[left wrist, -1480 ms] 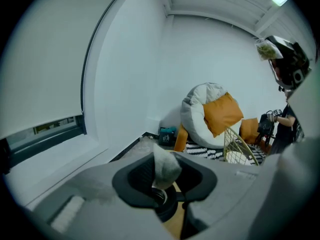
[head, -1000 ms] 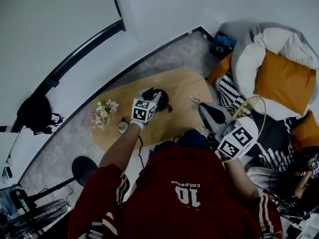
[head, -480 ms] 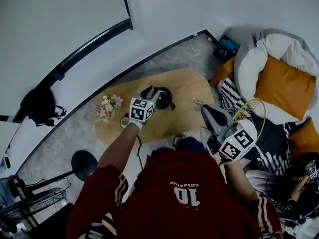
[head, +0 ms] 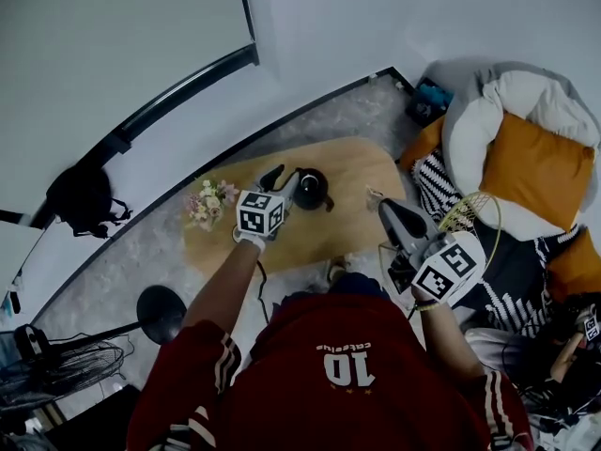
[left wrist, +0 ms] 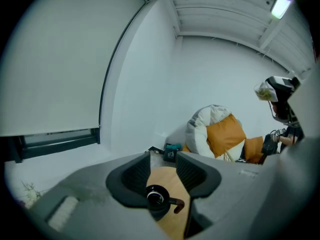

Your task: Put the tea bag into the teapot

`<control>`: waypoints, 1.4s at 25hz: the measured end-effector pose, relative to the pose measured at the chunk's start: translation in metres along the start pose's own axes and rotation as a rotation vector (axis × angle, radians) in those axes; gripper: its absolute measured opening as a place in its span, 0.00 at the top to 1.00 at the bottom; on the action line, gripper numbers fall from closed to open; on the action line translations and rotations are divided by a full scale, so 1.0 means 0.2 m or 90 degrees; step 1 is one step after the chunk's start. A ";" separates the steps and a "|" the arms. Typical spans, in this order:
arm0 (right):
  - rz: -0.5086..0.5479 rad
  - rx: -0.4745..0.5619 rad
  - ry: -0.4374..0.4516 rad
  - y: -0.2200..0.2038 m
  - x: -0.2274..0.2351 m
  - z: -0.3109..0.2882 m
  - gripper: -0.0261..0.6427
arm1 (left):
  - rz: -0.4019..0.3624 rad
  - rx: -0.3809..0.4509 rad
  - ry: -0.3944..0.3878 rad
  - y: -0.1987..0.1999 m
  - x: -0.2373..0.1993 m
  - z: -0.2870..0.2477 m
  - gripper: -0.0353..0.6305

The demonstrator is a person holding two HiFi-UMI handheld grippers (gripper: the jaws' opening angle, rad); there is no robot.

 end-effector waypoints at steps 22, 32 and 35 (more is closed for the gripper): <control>0.027 0.046 0.048 0.02 -0.28 0.10 0.96 | -0.137 0.114 -0.020 0.19 0.49 0.75 0.73; 0.060 0.044 0.074 0.01 -0.37 0.09 0.96 | -0.116 0.167 -0.017 0.22 0.57 0.99 0.83; 0.067 0.050 0.075 0.01 -0.39 0.09 0.96 | -0.120 0.175 -0.016 0.23 0.59 1.04 0.85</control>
Point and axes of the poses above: the fingertips, and each gripper's own axes: z backward along the fingers, x to its right, y out of its top, the point moved 9 cm from there along z, backward along the fingers, and after that the axes turned 11 degrees about -x, right-handed, at the moved point
